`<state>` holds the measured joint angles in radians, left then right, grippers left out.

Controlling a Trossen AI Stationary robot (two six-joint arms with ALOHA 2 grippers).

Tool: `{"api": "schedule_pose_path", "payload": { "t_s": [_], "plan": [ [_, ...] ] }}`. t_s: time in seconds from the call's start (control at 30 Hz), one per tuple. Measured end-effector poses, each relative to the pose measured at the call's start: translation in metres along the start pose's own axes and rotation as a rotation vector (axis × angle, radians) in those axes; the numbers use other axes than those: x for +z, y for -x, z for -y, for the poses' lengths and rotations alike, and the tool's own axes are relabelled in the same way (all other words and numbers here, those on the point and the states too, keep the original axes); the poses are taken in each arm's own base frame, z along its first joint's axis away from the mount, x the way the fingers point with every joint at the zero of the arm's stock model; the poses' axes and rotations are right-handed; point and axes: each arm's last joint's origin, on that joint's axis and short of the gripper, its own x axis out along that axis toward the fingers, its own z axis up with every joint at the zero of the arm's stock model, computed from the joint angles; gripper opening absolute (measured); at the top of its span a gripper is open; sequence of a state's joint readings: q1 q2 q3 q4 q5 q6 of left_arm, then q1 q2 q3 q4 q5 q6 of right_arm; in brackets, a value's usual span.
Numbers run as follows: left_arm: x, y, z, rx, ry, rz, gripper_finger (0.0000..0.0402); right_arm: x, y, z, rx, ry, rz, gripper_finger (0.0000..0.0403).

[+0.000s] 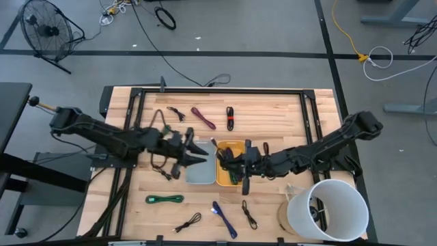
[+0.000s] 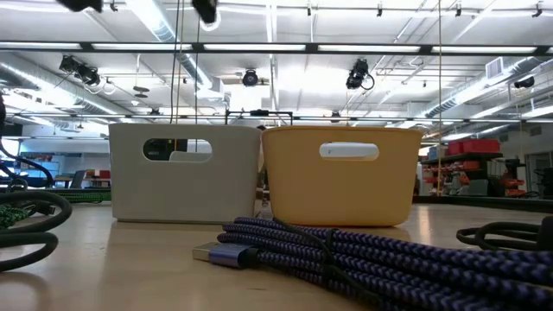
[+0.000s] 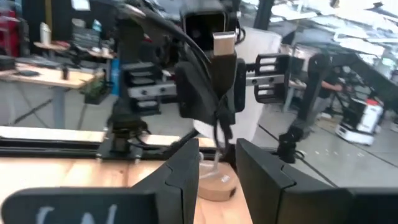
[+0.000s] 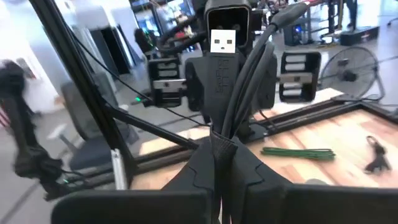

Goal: Pick & Place USB Port
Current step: Put the black charger cable into the gray bin

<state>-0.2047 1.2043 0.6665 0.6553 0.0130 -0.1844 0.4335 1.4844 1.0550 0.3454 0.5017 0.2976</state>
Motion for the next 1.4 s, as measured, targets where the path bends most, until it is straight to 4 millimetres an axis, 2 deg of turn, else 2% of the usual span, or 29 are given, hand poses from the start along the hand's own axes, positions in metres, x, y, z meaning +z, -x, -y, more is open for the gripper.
{"api": "schedule_pose_path", "payload": {
  "t_s": [0.2,0.57,0.93,1.07,1.13,1.2,1.23,1.4],
  "plan": [
    [0.003,-0.021,0.001,-0.011,-0.010,-0.007,0.0116,-0.002,-0.001,-0.002,-0.030,0.006,-0.024,0.0009],
    [0.000,-0.025,0.000,0.030,0.013,0.003,0.0187,-0.005,-0.003,-0.002,-0.068,-0.028,-0.021,0.0008],
    [0.000,-0.030,-0.001,0.021,0.013,0.061,0.0195,-0.023,-0.017,0.002,-0.089,-0.013,-0.060,0.0008],
    [-0.001,-0.030,0.000,-0.001,0.011,0.047,0.0170,-0.023,-0.019,0.003,-0.089,-0.017,-0.057,0.0010],
    [-0.003,-0.030,-0.001,0.001,0.011,0.033,0.0130,-0.023,-0.019,0.004,-0.088,-0.019,-0.054,0.0010],
    [-0.003,-0.030,0.000,-0.004,0.007,0.033,0.0072,-0.022,-0.019,0.004,-0.092,-0.018,-0.052,0.0010],
    [-0.003,-0.030,0.000,-0.004,0.000,0.033,0.0061,-0.022,-0.019,0.004,-0.089,-0.019,-0.053,0.0010],
    [-0.003,-0.030,-0.001,-0.001,0.005,0.034,0.0063,-0.023,-0.019,0.003,-0.073,-0.017,-0.059,0.0027]
  ]
}}
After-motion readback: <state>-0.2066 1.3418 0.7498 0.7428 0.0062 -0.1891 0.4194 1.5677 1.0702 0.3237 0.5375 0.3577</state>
